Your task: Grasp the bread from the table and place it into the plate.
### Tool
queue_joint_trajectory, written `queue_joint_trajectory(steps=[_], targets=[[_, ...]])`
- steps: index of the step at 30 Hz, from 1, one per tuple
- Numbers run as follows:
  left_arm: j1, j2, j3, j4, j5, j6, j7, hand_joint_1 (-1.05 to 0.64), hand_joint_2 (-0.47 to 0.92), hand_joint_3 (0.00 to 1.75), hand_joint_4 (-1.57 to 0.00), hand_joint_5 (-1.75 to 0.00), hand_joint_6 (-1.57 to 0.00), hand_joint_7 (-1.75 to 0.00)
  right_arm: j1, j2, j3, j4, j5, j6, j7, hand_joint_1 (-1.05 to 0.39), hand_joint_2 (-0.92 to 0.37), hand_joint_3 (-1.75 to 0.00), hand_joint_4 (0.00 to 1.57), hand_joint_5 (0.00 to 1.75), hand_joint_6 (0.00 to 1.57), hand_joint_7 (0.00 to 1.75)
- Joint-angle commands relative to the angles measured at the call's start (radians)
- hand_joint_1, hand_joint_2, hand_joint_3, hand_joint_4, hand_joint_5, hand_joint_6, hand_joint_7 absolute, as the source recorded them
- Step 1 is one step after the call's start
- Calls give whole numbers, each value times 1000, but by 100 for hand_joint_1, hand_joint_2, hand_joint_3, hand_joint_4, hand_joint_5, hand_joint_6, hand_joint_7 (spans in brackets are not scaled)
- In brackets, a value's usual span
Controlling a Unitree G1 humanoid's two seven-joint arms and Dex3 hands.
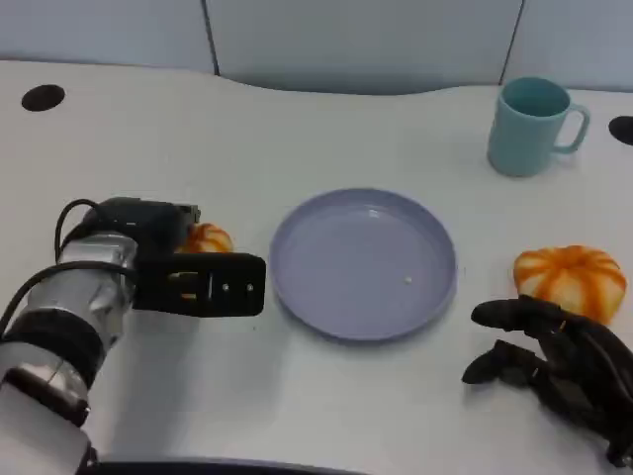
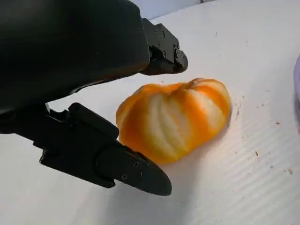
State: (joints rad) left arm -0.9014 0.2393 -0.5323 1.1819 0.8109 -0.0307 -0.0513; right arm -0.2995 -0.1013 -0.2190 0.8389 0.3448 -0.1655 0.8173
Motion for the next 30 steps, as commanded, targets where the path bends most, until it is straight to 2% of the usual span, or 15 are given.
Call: queue_joint_trajectory(steps=[1,9,19,23,26,30], targets=[[-39,-9,-14,65,-11,-7,27,-65,73,0,0,-2,-14,0,28,-6,1,5,-1,21,-6,-37,-92,-12,65,112,77,61],[-52,-29,-26,125,-17,-27,63,-64,73,0,0,0,-15,-1,37,-6,7,-5,-7,0,-2,-39,-92,-14,65,112,77,60],[-48,-54,-59,160,-14,-11,83,-59,74,0,-6,-3,-19,-2,37,-7,-1,2,16,23,4,-39,-92,-9,65,110,78,59],[-39,-68,-67,171,-17,-7,89,-41,72,0,-14,-8,-28,-5,45,-11,7,-12,9,22,2,-40,-92,-10,64,109,77,58],[-30,-75,-65,173,-23,-4,107,-35,71,0,-18,-10,-32,-5,49,-12,9,-19,8,23,2,-40,-92,-11,64,109,77,59],[-15,-84,-55,178,-38,0,120,-24,76,2,-27,-13,-41,-6,58,-12,11,-39,12,37,-1,-39,-92,-12,64,109,77,59]])
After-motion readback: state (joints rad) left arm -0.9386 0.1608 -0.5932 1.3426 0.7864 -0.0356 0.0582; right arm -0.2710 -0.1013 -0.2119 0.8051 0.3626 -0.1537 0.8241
